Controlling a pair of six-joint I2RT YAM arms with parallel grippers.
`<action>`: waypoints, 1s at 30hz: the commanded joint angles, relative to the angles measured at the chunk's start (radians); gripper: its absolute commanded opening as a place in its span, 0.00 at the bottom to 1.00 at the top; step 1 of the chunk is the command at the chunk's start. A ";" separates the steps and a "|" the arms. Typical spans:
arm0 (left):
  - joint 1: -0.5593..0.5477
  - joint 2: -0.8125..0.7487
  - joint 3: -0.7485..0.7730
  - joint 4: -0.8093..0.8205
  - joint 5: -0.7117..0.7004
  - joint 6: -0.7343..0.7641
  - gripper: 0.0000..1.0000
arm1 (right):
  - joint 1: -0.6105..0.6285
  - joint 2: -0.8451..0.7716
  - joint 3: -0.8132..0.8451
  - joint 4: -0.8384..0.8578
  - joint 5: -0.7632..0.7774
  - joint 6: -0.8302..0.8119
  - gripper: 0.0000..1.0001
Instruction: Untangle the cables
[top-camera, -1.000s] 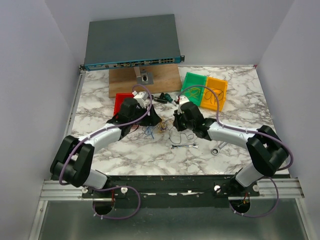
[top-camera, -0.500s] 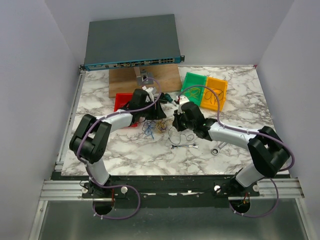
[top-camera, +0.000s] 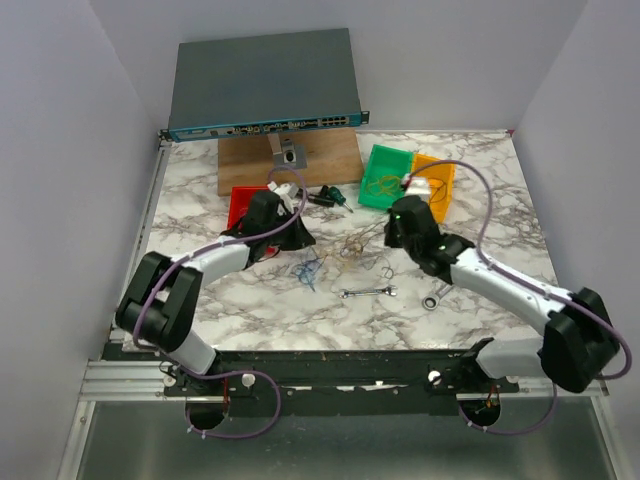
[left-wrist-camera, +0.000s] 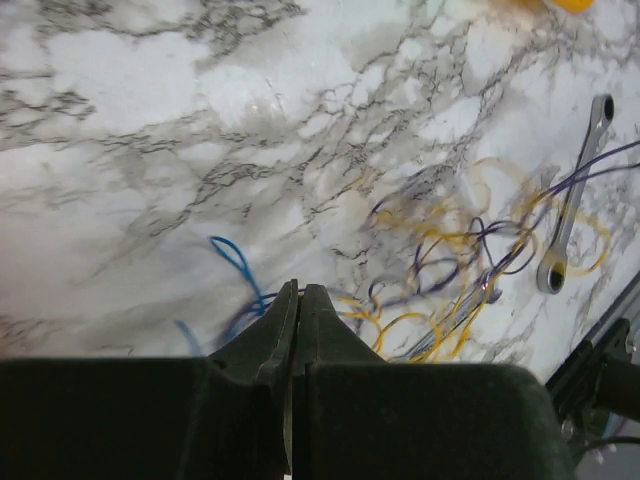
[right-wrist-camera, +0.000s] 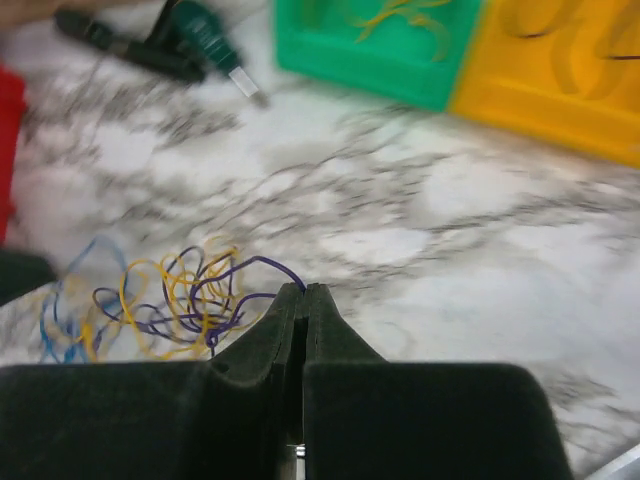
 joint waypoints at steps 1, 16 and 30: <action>0.037 -0.158 -0.105 0.106 -0.115 -0.020 0.00 | -0.143 -0.185 -0.021 -0.193 0.200 0.171 0.01; 0.085 -0.324 -0.219 0.097 -0.276 -0.045 0.00 | -0.257 -0.518 0.260 -0.401 0.446 0.143 0.01; 0.106 -0.298 -0.176 -0.065 -0.388 -0.103 0.00 | -0.257 -0.418 0.543 -0.434 0.596 0.069 0.01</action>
